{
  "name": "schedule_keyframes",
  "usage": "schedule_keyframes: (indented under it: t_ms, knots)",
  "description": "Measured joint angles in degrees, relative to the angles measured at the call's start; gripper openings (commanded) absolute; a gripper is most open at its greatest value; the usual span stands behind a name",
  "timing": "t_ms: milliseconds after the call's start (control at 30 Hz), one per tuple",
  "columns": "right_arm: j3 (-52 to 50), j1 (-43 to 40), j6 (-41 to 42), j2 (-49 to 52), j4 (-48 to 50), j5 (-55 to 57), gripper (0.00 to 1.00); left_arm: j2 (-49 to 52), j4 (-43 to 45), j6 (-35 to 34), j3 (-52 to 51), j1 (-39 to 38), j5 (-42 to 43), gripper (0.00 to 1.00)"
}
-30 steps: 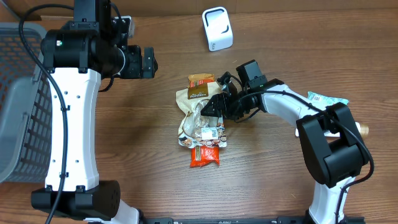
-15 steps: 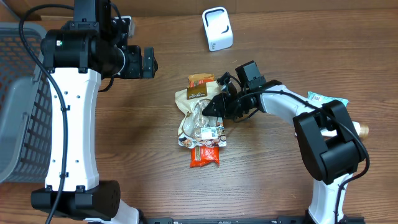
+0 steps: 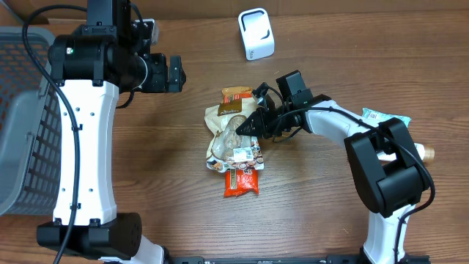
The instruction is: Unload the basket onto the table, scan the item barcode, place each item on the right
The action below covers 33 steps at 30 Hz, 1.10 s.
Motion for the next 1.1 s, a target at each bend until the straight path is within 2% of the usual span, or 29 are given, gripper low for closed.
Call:
schedule_keyframes:
  t_ms: [167,300,433,567,867,1100]
  knots:
    - [-0.22,-0.92,-0.02,-3.80,0.07,-0.02,0.04,0.00,0.00,0.00,0.00,0.00,-0.02,0.99]
    - [-0.22,-2.03,-0.04,-13.14,0.22,2.05,0.04,0.00,-0.02,0.00,0.00,0.00,0.00,1.00]
    - [-0.22,-2.47,0.15,-22.77,-0.55,7.32,0.04,0.00,0.00,0.00,0.00,0.00,0.00,1.00]
    - [-0.20,-2.47,2.10,-32.22,-1.99,17.57,0.04,0.00,0.00,0.00,0.00,0.00,0.00,1.00]
    - [-0.20,-2.51,10.88,-42.01,-2.56,34.64,0.04,0.00,0.00,0.00,0.00,0.00,0.00,1.00]
    - [-0.22,-2.51,13.97,-43.65,-2.49,39.78,0.04,0.00,0.00,0.00,0.00,0.00,-0.02,1.00]
